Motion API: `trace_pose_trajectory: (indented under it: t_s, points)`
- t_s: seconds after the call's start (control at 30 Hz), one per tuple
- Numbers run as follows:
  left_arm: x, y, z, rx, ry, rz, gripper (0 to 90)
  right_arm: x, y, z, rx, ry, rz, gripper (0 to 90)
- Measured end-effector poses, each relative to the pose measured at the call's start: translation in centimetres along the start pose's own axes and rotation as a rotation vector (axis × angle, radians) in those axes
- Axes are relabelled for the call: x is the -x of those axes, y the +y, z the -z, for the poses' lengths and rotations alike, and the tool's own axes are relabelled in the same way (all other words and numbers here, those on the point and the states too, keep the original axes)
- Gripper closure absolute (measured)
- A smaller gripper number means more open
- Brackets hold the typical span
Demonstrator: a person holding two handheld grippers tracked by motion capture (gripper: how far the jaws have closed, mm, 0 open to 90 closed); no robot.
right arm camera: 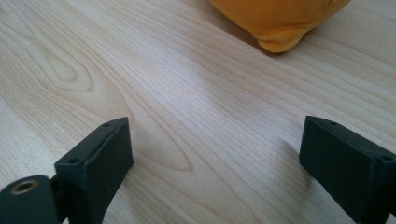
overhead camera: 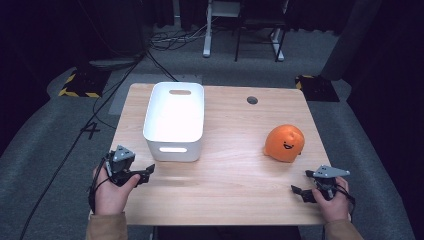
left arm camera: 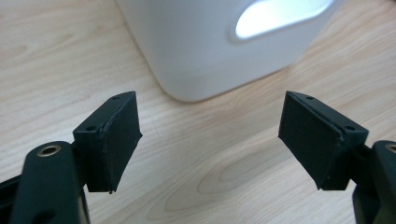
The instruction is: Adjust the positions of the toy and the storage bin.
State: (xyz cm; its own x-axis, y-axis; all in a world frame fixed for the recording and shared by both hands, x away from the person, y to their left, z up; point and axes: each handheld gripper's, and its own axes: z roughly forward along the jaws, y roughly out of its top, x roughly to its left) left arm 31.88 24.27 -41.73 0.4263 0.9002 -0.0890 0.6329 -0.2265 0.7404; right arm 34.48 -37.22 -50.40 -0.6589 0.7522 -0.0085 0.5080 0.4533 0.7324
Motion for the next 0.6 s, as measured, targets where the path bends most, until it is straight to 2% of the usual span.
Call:
trace_pose_trajectory:
  t_s: [0.1,0.2,0.27,0.43,0.6]
  points:
    - [0.1,0.6,0.6,0.023,0.0,0.0,22.7,0.0,0.0,0.0,0.0,0.0,0.0,9.6]
    - [-0.1,1.5,1.4,0.065,-0.006,0.019,23.9,0.0,0.0,0.0,0.0,0.0,0.0,9.6]
    - [-0.2,2.1,1.8,0.079,-0.003,0.01,26.1,0.0,0.0,0.0,0.0,0.0,0.0,9.6]
    - [-0.5,3.2,2.1,0.118,-0.005,-0.006,27.5,0.0,0.0,0.0,0.0,0.0,0.0,9.6]
    - [-1.2,4.4,1.8,0.158,0.005,0.01,27.8,0.0,0.0,0.0,0.0,0.0,0.0,9.6]
